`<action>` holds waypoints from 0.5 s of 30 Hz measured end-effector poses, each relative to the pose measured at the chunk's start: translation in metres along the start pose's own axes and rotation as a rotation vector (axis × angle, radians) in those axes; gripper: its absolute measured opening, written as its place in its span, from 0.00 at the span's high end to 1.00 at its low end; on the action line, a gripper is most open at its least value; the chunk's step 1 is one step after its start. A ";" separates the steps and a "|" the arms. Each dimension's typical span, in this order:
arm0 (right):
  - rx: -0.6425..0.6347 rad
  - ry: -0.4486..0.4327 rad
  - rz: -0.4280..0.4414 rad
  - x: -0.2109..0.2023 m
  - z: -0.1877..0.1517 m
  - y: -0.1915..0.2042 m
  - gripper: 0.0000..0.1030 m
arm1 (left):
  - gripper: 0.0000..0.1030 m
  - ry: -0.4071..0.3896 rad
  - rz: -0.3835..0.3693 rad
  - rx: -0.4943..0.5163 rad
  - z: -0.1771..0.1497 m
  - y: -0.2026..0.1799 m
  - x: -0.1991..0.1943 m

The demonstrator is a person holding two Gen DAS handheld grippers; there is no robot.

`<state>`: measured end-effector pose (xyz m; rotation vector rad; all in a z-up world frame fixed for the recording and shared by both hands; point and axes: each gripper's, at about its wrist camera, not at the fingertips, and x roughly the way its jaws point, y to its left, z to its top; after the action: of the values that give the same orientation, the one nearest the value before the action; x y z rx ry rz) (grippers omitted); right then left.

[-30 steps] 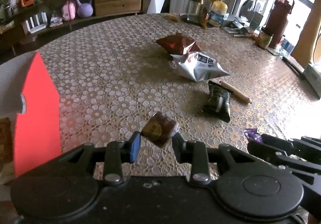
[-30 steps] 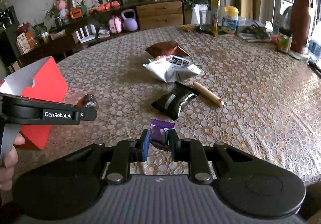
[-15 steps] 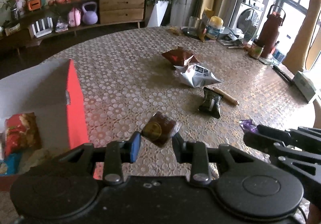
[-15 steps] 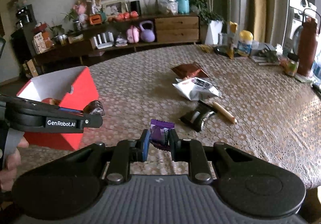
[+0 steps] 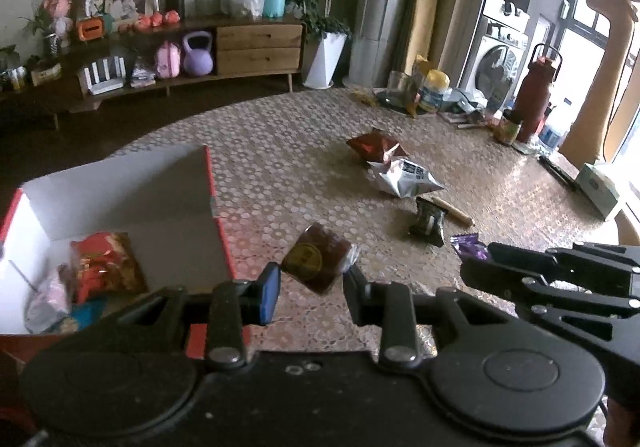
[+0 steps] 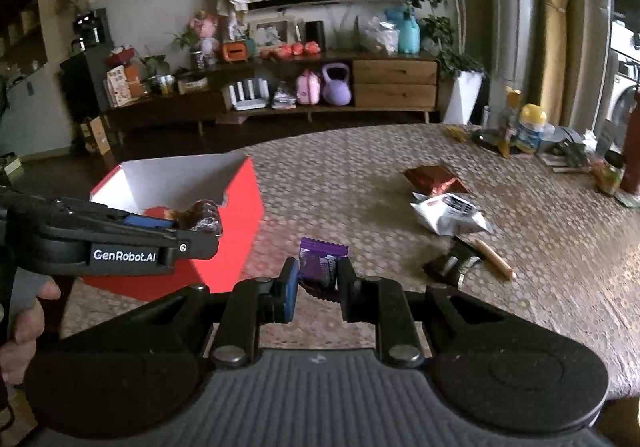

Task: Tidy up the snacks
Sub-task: 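Carry the brown snack and purple candy over the shoebox with both grippers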

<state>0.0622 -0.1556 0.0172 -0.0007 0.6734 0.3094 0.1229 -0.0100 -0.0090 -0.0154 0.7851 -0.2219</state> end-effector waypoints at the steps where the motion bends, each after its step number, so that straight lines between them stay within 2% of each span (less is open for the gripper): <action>1: -0.004 -0.001 0.005 0.000 0.002 0.004 0.80 | 0.69 -0.004 0.003 -0.003 0.000 0.003 -0.004; 15: -0.082 -0.021 0.083 0.009 0.024 0.068 0.80 | 0.69 -0.061 0.069 -0.029 -0.003 0.051 -0.046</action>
<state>0.0645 -0.0854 0.0376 -0.0480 0.6410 0.4158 0.0993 0.0492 0.0158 -0.0223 0.7267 -0.1441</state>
